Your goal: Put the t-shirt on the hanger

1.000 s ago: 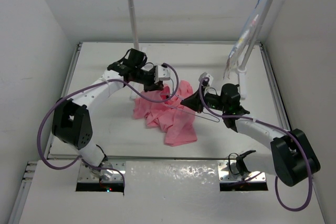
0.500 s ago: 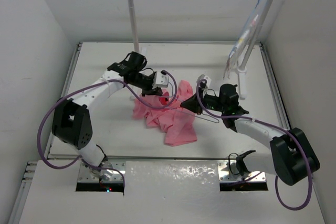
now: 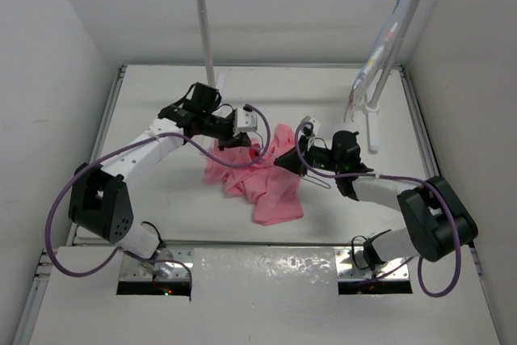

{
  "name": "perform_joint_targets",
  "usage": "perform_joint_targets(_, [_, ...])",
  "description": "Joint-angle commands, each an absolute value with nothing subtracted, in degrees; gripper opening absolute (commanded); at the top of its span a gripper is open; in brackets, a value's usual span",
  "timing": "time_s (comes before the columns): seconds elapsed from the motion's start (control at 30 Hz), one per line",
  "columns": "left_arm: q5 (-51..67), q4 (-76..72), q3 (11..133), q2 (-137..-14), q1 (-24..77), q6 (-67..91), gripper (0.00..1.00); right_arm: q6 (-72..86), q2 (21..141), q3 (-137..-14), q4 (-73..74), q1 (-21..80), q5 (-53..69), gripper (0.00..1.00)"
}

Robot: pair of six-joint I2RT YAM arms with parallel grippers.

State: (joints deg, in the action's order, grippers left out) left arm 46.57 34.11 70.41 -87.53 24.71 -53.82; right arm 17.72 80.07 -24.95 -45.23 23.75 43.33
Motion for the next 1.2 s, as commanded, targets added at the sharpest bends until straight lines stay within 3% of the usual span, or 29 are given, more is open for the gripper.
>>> perform_joint_targets(0.0, [48.2, 29.2, 68.0, -85.4, 26.0, -51.4, 0.0, 18.9, 82.6, -26.3, -53.5, 23.5, 43.6, 0.0])
perform_joint_targets(0.3, [43.3, 22.9, 68.4, -94.1, 26.0, -49.2, 0.0, 21.2, 87.1, -26.5, -57.4, 23.6, 44.5, 0.0])
perform_joint_targets(0.5, [46.0, 29.1, 70.0, -97.2, 25.9, -57.5, 0.03, 20.1, 87.5, -26.5, -55.9, 23.6, 43.6, 0.0])
perform_joint_targets(0.83, [48.3, 31.0, 68.2, -91.2, 23.7, -59.5, 0.0, 15.8, 88.9, -30.0, -47.5, 23.6, 39.8, 0.0])
perform_joint_targets(1.17, [49.0, 33.9, 68.5, -93.1, 23.8, -60.8, 0.0, 14.8, 88.5, -30.7, -45.8, 23.7, 39.6, 0.0])
